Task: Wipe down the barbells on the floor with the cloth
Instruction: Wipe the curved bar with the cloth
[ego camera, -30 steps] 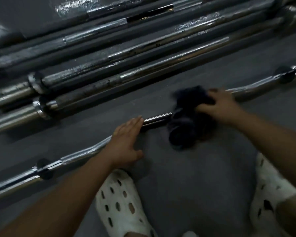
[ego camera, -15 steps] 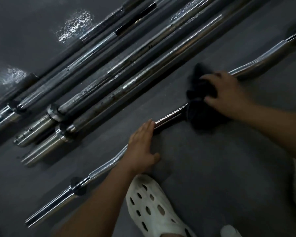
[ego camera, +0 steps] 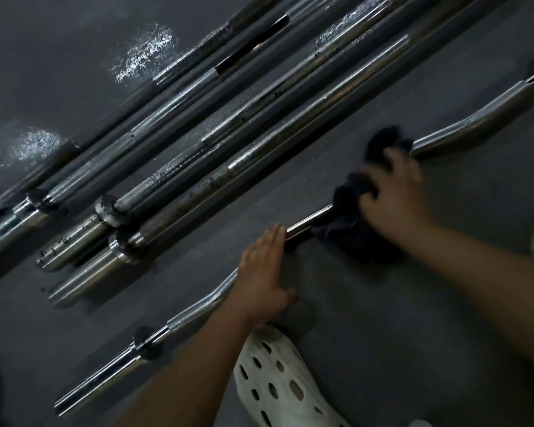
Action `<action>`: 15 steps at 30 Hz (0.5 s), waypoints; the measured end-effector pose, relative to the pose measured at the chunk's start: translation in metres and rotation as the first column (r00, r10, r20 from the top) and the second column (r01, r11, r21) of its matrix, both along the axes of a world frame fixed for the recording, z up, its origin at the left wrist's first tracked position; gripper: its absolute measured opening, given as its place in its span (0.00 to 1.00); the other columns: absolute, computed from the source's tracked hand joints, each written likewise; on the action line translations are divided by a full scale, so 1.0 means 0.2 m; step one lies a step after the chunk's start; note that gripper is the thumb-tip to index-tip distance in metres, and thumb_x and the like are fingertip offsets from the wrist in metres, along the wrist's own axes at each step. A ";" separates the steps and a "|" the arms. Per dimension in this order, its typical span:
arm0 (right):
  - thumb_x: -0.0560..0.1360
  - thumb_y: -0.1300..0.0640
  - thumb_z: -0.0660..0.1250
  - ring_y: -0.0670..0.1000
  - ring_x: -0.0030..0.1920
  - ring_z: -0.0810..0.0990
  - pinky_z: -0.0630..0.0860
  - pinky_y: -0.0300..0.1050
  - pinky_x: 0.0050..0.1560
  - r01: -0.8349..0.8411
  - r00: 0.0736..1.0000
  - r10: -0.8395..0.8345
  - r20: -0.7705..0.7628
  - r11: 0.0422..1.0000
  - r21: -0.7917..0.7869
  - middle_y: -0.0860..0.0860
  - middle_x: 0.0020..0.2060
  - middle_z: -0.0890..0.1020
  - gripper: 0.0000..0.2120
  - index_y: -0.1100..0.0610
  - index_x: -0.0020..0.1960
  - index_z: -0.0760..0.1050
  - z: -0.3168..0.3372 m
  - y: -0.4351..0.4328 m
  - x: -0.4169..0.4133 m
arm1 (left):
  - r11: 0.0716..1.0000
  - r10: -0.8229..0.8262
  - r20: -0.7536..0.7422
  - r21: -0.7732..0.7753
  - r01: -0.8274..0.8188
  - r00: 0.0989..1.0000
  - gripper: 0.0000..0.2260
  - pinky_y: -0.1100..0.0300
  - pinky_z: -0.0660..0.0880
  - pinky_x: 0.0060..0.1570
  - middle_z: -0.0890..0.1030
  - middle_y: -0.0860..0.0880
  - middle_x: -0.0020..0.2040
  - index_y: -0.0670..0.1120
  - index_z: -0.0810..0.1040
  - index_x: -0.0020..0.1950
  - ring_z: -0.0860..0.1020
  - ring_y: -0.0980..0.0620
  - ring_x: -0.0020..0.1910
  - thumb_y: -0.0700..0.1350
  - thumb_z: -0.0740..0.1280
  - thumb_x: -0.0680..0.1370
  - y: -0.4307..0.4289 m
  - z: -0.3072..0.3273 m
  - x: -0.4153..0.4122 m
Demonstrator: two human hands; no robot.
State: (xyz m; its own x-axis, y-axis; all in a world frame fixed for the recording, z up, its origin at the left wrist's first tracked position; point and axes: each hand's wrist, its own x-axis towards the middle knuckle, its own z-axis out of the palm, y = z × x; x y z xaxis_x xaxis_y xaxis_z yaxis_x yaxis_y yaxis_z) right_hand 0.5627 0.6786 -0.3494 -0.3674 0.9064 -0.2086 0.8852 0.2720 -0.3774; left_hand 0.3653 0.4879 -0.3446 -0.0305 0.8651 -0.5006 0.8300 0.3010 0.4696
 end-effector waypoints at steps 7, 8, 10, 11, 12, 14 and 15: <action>0.64 0.55 0.69 0.60 0.67 0.73 0.72 0.55 0.67 -0.452 0.886 0.429 -0.176 0.884 -0.117 0.57 0.68 0.73 0.40 0.50 0.76 0.65 0.10 0.00 -0.10 | 1.000 0.003 0.060 -0.019 -0.002 0.998 0.49 0.59 0.41 0.74 0.42 0.52 0.80 0.51 0.42 0.80 0.43 0.55 0.78 0.56 0.69 0.67 0.00 0.02 -0.02; 0.65 0.55 0.68 0.62 0.68 0.71 0.69 0.54 0.69 -0.260 0.955 0.239 -0.175 0.960 -0.107 0.60 0.70 0.70 0.40 0.53 0.77 0.64 0.08 0.08 -0.06 | 1.000 0.011 0.059 -0.011 -0.010 0.998 0.50 0.58 0.42 0.75 0.42 0.53 0.80 0.52 0.42 0.80 0.43 0.56 0.78 0.55 0.70 0.68 -0.01 0.01 -0.02; 0.68 0.55 0.67 0.66 0.70 0.66 0.64 0.56 0.72 0.010 0.999 -0.013 -0.032 0.997 -0.074 0.63 0.72 0.65 0.34 0.57 0.74 0.68 0.05 0.11 0.02 | 1.000 0.014 0.038 -0.011 -0.014 0.999 0.50 0.56 0.43 0.75 0.42 0.53 0.81 0.52 0.42 0.80 0.44 0.56 0.78 0.54 0.72 0.68 -0.01 0.00 -0.02; 0.68 0.55 0.67 0.67 0.71 0.66 0.65 0.58 0.72 -0.028 0.999 0.030 0.034 0.998 -0.051 0.63 0.73 0.65 0.31 0.57 0.72 0.70 0.03 0.05 0.02 | 1.000 0.011 0.026 -0.015 -0.011 1.000 0.50 0.56 0.43 0.75 0.43 0.53 0.81 0.51 0.42 0.80 0.44 0.55 0.78 0.55 0.72 0.68 -0.01 -0.01 -0.01; 0.66 0.55 0.65 0.67 0.70 0.68 0.68 0.61 0.70 -0.172 0.985 0.173 0.026 0.984 -0.045 0.62 0.71 0.68 0.30 0.57 0.68 0.73 0.02 -0.02 0.00 | 1.000 0.012 0.013 -0.012 -0.012 1.000 0.50 0.56 0.44 0.75 0.43 0.52 0.81 0.51 0.43 0.80 0.44 0.54 0.78 0.55 0.71 0.68 -0.01 0.00 0.00; 0.62 0.54 0.63 0.61 0.66 0.73 0.75 0.58 0.63 -0.599 0.801 0.594 -0.078 0.793 -0.108 0.55 0.67 0.74 0.28 0.52 0.63 0.77 0.04 -0.17 -0.07 | 0.999 0.032 0.021 0.008 -0.032 0.999 0.49 0.53 0.47 0.76 0.49 0.49 0.81 0.51 0.47 0.81 0.49 0.51 0.79 0.58 0.69 0.66 0.00 0.01 0.00; 0.62 0.54 0.62 0.58 0.66 0.74 0.76 0.55 0.62 -0.732 0.680 0.722 -0.125 0.661 -0.162 0.52 0.66 0.74 0.28 0.50 0.62 0.77 0.06 -0.21 -0.10 | 0.998 0.054 0.046 0.016 -0.055 0.998 0.47 0.51 0.51 0.76 0.54 0.48 0.80 0.52 0.51 0.80 0.52 0.49 0.78 0.58 0.68 0.65 0.01 0.01 0.00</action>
